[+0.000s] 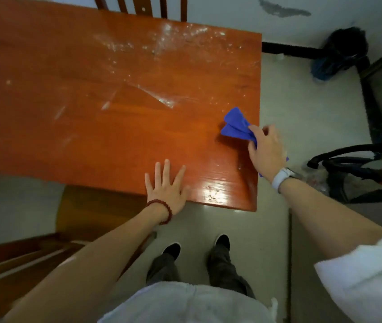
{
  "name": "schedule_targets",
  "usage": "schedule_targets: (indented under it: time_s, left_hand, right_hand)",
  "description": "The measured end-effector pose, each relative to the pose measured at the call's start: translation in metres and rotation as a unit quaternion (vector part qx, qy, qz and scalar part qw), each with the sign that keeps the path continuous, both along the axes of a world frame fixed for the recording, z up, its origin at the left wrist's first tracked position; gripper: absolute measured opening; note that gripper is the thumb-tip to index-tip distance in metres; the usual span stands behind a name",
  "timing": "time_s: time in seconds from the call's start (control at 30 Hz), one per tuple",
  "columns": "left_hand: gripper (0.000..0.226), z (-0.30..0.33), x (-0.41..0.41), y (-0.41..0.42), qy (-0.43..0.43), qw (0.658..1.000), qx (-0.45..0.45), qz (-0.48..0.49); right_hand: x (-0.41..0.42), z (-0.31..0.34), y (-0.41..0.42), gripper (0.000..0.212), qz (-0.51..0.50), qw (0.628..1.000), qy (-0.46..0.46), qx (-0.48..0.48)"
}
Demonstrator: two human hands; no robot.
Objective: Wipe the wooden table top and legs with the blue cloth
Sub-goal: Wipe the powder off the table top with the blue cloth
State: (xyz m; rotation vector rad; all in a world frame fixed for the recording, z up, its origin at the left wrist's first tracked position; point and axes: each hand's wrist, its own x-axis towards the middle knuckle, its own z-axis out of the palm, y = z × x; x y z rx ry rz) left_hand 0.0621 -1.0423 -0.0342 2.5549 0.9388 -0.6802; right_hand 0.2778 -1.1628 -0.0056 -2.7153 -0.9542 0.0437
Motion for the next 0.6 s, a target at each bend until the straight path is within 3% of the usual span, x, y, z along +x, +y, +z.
schedule_targets:
  time_s: [0.2, 0.3, 0.4, 0.5, 0.53, 0.6]
  left_hand:
    - [0.056, -0.009, 0.003, -0.013, -0.006, 0.998, 0.053, 0.041]
    - [0.055, -0.013, 0.002, -0.012, -0.011, 0.997, 0.064, 0.048]
    - [0.059, -0.014, 0.003, -0.013, -0.010, 0.996, 0.067, 0.052]
    - [0.058, -0.013, 0.003, -0.013, -0.012, 0.996, 0.062, 0.058]
    - [0.058, -0.013, 0.003, -0.013, -0.011, 0.996, 0.063, 0.058]
    - [0.056, -0.016, 0.003, -0.012, -0.007, 0.996, 0.066, 0.055]
  right_hand:
    - [0.032, -0.033, 0.017, 0.052, 0.084, 0.994, 0.049, -0.051]
    - [0.002, -0.034, 0.003, 0.051, 0.237, 0.971, 0.027, -0.036]
    - [-0.049, -0.033, -0.043, 0.044, 0.435, 0.897, 0.079, -0.013]
    - [-0.061, -0.016, -0.076, 0.037, 0.551, 0.802, 0.227, -0.046]
    - [-0.053, -0.011, -0.075, 0.034, 0.544, 0.795, 0.265, -0.040]
    - [-0.031, -0.006, -0.062, 0.036, 0.485, 0.837, 0.249, 0.048]
